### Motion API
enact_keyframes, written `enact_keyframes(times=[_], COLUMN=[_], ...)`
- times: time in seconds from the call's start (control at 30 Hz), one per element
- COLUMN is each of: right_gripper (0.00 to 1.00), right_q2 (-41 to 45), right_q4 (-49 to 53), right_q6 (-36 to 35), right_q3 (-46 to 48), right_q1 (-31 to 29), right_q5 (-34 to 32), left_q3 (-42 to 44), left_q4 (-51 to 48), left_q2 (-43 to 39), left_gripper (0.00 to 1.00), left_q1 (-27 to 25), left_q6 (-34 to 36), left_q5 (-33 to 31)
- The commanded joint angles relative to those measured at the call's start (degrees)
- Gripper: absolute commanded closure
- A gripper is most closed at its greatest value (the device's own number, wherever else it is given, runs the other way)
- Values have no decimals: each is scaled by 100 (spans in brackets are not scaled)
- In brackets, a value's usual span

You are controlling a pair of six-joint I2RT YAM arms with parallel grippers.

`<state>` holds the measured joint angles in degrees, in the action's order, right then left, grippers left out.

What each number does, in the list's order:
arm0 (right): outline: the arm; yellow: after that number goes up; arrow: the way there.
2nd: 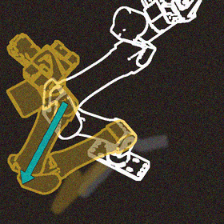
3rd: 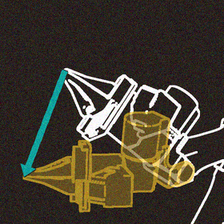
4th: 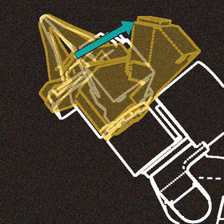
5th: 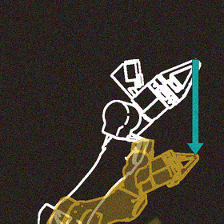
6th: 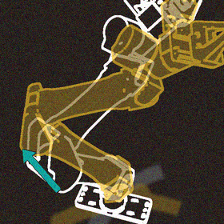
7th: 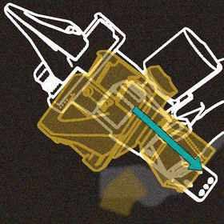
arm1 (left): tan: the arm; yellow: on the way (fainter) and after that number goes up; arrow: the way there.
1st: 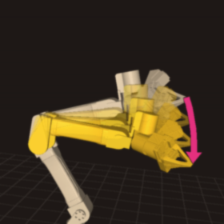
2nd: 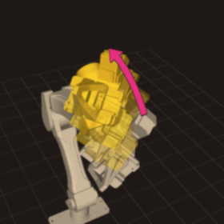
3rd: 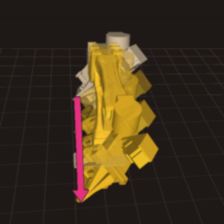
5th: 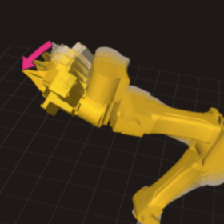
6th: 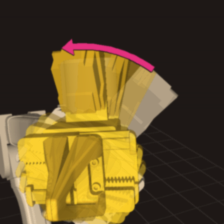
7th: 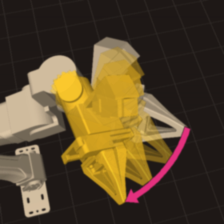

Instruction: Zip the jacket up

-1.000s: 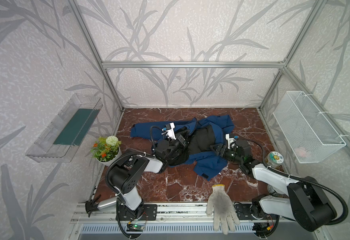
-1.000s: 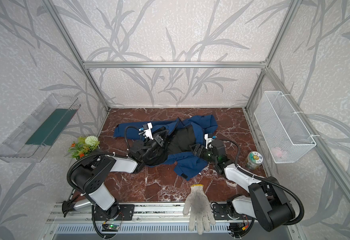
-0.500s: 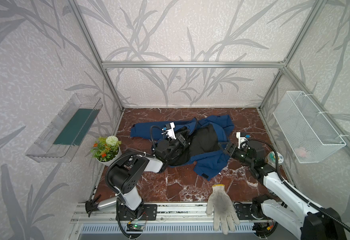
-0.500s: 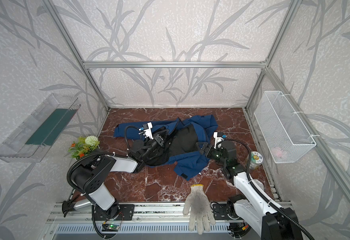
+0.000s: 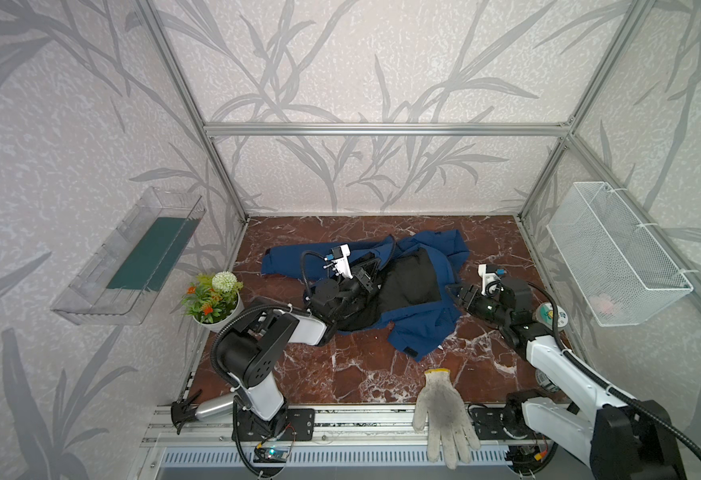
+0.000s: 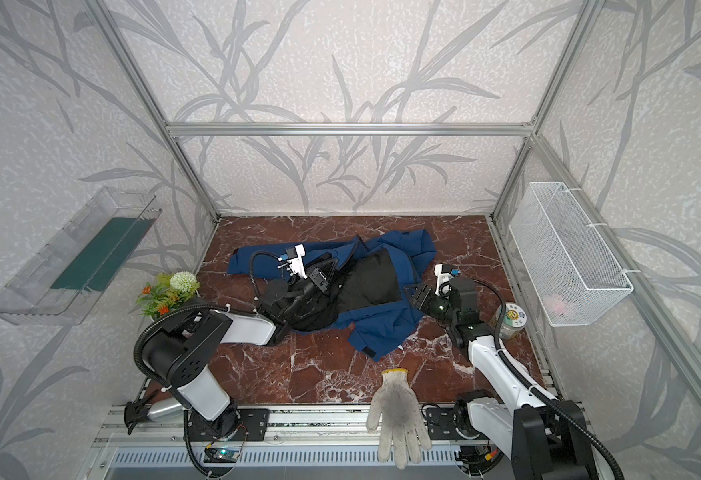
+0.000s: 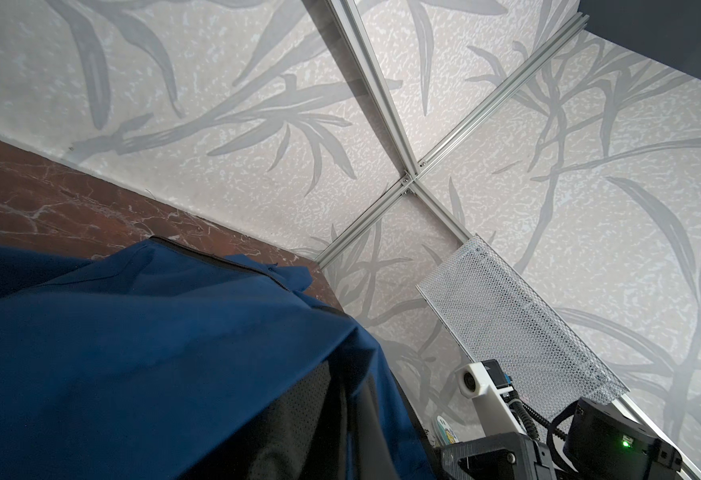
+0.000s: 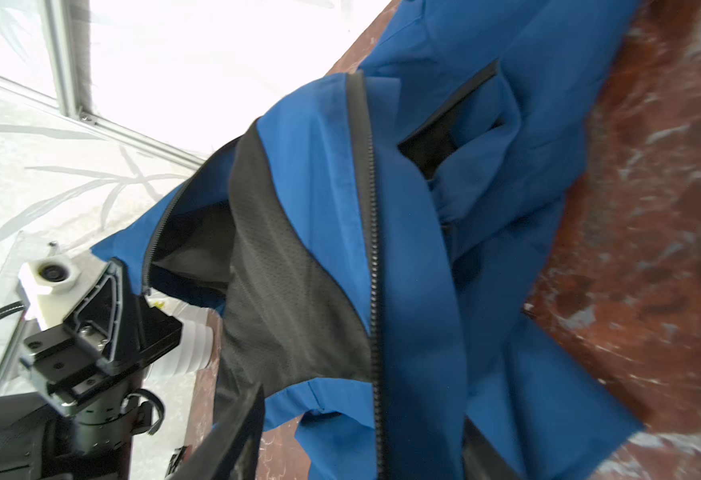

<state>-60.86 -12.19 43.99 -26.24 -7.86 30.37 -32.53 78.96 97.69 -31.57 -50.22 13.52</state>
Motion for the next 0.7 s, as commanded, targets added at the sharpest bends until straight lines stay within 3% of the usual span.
enact_keyframes(times=[0.0, 0.2, 0.43, 0.67], right_gripper=[37, 36, 36, 36], right_q2=[-68, -448, -679, -670], right_q4=[-918, -1021, -1951, -2203], right_q6=[398, 523, 1135, 1315], right_q3=[-14, -463, -347, -330], right_q1=[21, 12, 4, -21], right_q5=[500, 1136, 1240, 1225], left_q3=[-81, -87, -89, -113], left_q4=[225, 224, 223, 225], left_q2=[-120, -102, -144, -134], left_gripper=[100, 100, 100, 100], left_q1=[-29, -32, -30, -25], left_q6=[-50, -54, -49, -66], left_q5=[10, 25, 10, 20])
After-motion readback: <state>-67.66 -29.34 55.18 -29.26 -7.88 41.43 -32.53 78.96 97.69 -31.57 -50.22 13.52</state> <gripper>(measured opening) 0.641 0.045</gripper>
